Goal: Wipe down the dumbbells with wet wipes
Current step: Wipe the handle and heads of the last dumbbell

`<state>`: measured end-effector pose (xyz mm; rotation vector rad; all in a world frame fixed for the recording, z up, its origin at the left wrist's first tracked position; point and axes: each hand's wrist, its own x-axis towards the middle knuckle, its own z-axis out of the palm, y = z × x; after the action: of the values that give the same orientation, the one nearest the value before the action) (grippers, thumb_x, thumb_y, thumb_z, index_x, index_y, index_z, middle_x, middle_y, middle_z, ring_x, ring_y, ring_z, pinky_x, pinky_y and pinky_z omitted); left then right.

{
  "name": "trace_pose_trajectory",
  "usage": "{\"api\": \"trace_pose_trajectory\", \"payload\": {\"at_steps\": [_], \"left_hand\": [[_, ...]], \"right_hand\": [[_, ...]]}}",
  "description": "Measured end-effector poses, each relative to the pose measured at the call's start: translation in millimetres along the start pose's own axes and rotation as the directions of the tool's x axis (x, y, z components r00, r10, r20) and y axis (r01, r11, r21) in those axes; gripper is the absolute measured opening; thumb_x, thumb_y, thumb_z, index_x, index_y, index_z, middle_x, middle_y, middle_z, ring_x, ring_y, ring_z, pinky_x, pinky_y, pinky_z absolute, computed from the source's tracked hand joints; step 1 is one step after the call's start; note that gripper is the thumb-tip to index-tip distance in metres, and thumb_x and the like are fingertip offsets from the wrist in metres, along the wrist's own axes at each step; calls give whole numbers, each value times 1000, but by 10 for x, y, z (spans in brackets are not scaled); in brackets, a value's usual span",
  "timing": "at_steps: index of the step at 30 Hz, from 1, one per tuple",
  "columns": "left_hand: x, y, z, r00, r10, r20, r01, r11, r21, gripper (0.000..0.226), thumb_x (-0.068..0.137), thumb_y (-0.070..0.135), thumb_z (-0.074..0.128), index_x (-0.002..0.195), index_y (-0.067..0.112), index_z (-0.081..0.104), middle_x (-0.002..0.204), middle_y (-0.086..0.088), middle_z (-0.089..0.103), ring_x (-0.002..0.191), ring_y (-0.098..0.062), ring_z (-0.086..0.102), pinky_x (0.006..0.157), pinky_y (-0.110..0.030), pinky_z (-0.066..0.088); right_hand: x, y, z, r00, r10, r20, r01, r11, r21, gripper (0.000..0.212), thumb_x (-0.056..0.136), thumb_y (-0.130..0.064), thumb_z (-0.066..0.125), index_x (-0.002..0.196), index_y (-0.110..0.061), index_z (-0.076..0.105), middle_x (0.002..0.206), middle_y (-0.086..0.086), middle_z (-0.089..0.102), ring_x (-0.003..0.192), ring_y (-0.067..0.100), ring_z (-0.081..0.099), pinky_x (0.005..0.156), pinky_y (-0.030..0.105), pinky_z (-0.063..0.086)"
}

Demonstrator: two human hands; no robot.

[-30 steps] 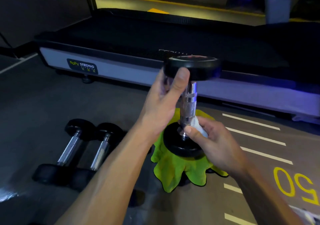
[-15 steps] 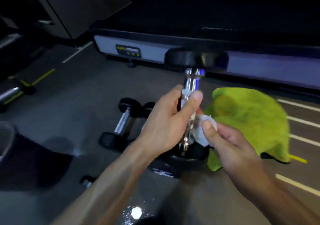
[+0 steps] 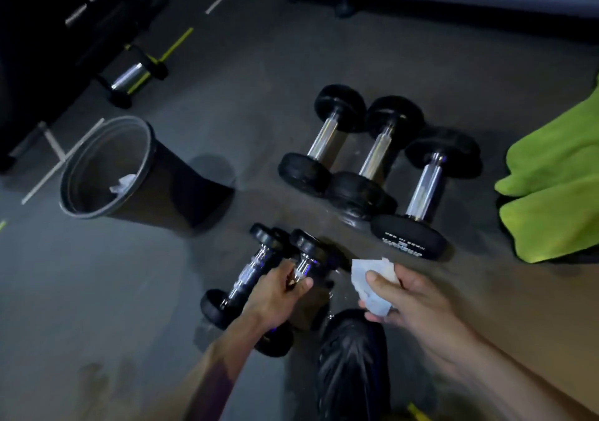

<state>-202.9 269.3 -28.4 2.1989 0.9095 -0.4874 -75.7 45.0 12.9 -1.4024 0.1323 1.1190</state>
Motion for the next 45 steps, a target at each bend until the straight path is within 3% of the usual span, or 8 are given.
{"api": "trace_pose_trajectory", "payload": {"at_steps": [5, 11, 17, 22, 29, 33, 39, 45], "left_hand": [[140, -34, 88, 999, -34, 20, 34, 999, 15, 36, 86, 70, 58, 86, 34, 50, 77, 7, 69, 75, -21, 71, 79, -45, 58], [124, 7, 81, 999, -24, 28, 23, 998, 61, 44, 92, 67, 55, 112, 29, 61, 113, -4, 73, 107, -31, 71, 93, -43, 54], [116, -282, -532, 925, -74, -372, 116, 989, 94, 22, 91, 44, 76, 105, 27, 73, 102, 1, 73, 95, -26, 71, 83, -37, 55], [602, -504, -723, 994, -95, -48, 102, 982, 162, 25, 98, 34, 71, 111, 13, 72, 91, -1, 68, 90, -18, 63, 78, -30, 46], [712, -756, -501, 991, -91, 99, 117, 945, -305, 14, 108, 12, 56, 101, 13, 68, 86, 2, 76, 85, -19, 69, 76, -27, 56], [620, -682, -517, 999, -43, -4, 40, 954, -296, 19, 108, 13, 54, 97, 19, 68, 73, 11, 75, 72, -14, 65, 68, -24, 53], [240, 212, -1021, 958, 71, -278, -190, 882, -431, 18, 107, 17, 56, 102, 6, 69, 85, -3, 74, 65, -2, 66, 55, -13, 49], [-169, 1775, -1248, 806, 361, -468, -571, 682, -457, 18, 104, 13, 53, 103, 12, 71, 94, 2, 81, 75, 3, 72, 67, -11, 54]], "right_hand": [[111, 66, 94, 1000, -13, 12, 15, 991, -135, 17, 94, -5, 69, 107, -16, 73, 100, 10, 79, 95, 30, 76, 92, 51, 60], [149, 4, 270, 1000, 4, 5, -4, 1000, -26, 17, 103, -10, 57, 105, -16, 73, 99, 7, 80, 94, 29, 76, 77, 31, 64], [159, 39, 304, 995, 20, -97, -21, 1000, -11, 15, 100, -31, 63, 88, -29, 72, 82, -15, 74, 77, 12, 72, 89, 45, 61], [170, 126, 263, 998, -45, -53, 39, 993, -115, 13, 101, -27, 62, 100, -25, 75, 98, 1, 77, 89, 22, 75, 85, 49, 62], [204, 112, 122, 984, -161, -72, 151, 980, -130, 11, 94, -12, 71, 100, -19, 66, 81, 10, 75, 67, 31, 63, 58, 36, 50], [84, -90, 20, 975, -198, -102, 189, 978, -91, 8, 91, -11, 73, 98, -11, 69, 80, 14, 76, 61, 21, 63, 50, 24, 47], [-278, -545, -311, 955, -255, -153, 254, 967, -28, 8, 87, -12, 77, 95, -13, 76, 86, 15, 76, 66, 28, 64, 61, 39, 57], [-829, -1169, -949, 841, -444, -308, 464, 886, -9, 21, 85, -24, 71, 101, -14, 80, 93, 18, 77, 71, 23, 61, 51, 29, 56]]}}
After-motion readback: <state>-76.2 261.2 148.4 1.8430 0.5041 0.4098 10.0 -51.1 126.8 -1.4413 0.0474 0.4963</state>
